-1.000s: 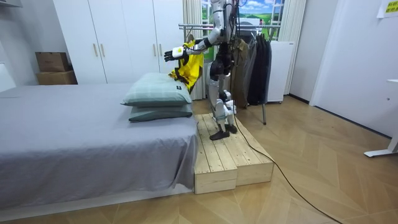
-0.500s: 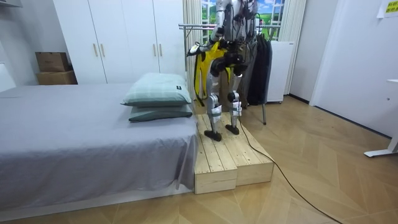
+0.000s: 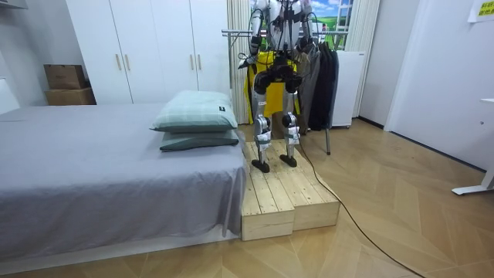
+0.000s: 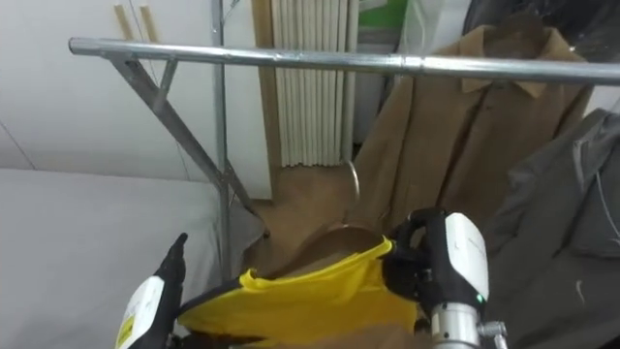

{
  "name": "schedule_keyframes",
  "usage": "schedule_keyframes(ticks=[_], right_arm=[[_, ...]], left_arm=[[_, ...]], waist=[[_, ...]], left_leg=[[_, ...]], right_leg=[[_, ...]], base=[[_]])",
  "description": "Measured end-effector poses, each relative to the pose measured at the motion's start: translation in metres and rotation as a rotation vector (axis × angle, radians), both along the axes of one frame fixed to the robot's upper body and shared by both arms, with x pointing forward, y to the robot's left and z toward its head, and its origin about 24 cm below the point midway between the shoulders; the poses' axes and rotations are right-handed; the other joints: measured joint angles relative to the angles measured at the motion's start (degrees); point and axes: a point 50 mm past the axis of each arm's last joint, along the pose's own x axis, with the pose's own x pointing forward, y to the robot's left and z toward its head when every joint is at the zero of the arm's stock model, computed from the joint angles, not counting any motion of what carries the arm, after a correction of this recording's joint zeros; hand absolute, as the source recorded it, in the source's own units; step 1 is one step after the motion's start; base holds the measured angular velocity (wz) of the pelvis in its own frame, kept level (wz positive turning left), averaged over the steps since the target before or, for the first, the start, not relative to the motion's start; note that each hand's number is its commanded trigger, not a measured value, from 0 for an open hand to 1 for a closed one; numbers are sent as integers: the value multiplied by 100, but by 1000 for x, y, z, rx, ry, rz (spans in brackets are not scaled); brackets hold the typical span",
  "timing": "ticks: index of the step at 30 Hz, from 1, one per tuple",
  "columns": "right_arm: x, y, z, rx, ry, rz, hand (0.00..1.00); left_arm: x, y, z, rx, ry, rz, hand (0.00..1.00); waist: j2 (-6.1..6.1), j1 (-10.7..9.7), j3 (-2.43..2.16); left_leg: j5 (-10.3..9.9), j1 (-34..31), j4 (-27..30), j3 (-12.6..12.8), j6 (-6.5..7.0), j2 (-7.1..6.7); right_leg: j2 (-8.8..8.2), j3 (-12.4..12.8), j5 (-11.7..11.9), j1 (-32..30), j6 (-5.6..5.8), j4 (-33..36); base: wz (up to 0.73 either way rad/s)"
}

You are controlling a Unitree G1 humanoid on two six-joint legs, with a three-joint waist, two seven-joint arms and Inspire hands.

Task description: Hang clothes

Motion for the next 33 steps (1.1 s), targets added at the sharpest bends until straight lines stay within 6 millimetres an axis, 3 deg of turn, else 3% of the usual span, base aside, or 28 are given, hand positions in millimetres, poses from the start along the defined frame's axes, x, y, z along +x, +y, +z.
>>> schedule_keyframes(ticks=[4,8,20,33], right_arm=[[-3,3,8,-40,-30,33,100],[-12,0,1,-27,5,29,100],[-12,-6,7,-7,-8,16,100],[-10,-4,24,5,-53,53,100]], left_arm=[[1,4,1,7,10,-17,0],[2,5,3,-5,-8,-29,0],[0,4,3,-16,-12,-45,0],[-30,9,-26,-56,168,-28,0]], waist=[[-3,-76,0],[-49,-93,24],[-138,17,38],[-171,1,18]], left_leg=[[-14,54,-81,115,8,-12],[-22,300,-239,135,-4,-6],[-22,333,-258,183,-4,-12],[-22,542,-305,176,-4,17]], right_leg=[[0,-18,15,-27,15,-8],[26,-51,15,186,15,-165],[37,-13,18,164,10,-251],[67,-145,30,348,-8,-263]], base=[[-28],[-12],[-3],[-6]])
